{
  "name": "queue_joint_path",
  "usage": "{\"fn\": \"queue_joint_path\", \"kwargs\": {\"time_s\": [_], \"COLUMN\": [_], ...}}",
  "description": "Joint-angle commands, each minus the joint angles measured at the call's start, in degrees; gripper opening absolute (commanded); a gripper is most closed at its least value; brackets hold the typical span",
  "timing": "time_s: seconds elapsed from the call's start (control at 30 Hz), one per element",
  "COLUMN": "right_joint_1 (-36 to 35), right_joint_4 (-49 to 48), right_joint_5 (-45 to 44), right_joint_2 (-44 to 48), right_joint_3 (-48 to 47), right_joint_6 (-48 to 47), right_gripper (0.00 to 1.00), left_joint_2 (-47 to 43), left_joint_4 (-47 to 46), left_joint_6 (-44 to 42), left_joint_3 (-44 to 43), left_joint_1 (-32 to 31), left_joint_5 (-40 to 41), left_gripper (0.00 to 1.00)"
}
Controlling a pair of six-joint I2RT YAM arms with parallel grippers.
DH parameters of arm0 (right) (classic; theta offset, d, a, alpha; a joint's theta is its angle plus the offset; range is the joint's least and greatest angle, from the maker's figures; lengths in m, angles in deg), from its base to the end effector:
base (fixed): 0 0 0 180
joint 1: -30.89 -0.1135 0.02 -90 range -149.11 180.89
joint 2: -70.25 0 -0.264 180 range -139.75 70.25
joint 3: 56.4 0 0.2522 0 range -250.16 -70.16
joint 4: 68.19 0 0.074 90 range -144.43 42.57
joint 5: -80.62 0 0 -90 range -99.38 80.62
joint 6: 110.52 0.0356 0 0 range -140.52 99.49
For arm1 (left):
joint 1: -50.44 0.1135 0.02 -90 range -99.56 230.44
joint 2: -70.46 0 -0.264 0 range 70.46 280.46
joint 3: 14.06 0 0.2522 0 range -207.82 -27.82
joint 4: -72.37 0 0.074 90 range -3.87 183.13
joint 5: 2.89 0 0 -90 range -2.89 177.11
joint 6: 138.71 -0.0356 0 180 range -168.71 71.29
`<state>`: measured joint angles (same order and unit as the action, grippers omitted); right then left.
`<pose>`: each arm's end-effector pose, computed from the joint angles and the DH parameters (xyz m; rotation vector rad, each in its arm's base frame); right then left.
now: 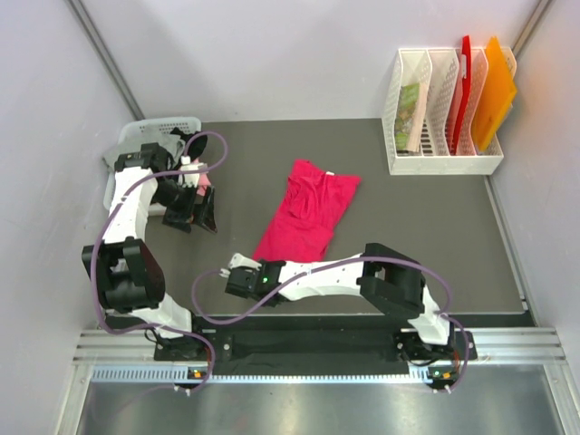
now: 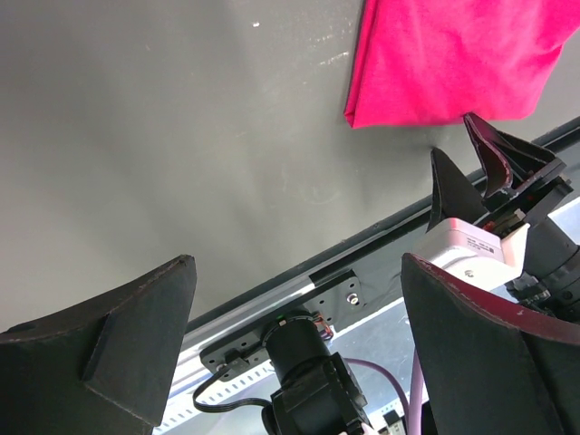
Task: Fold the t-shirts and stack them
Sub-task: Grab one side of the 2/3 rectangular tshirt with right arm
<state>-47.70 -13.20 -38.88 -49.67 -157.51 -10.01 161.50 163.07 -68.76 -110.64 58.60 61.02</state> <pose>0.1002 0.4079 0.1602 -1.3614 2.1877 -0.2260 0.2841 0.0249 0.2962 0.3270 2.8674 -0.6188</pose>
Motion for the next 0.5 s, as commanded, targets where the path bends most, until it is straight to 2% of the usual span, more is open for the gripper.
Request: {"fn": "queue_joint_path", "kwargs": {"time_s": [0.0, 0.47], "right_joint_1": [1.33, 5.20], "right_joint_4": [-2.82, -4.76], "right_joint_5": [0.58, 2.51], "right_joint_2": [-1.72, -2.34], "right_joint_3": [-0.10, 2.45], "right_joint_6": [-1.01, -1.98], "right_gripper": [0.49, 0.45], "left_joint_2": [0.10, -0.52], "left_joint_4": [-0.22, -0.22], "left_joint_6": [-0.51, -0.34], "left_joint_3": [-1.02, -0.76], "left_joint_1": [0.36, 0.36], "left_joint_5": [-0.72, -0.28], "left_gripper": [0.99, 0.99]}}
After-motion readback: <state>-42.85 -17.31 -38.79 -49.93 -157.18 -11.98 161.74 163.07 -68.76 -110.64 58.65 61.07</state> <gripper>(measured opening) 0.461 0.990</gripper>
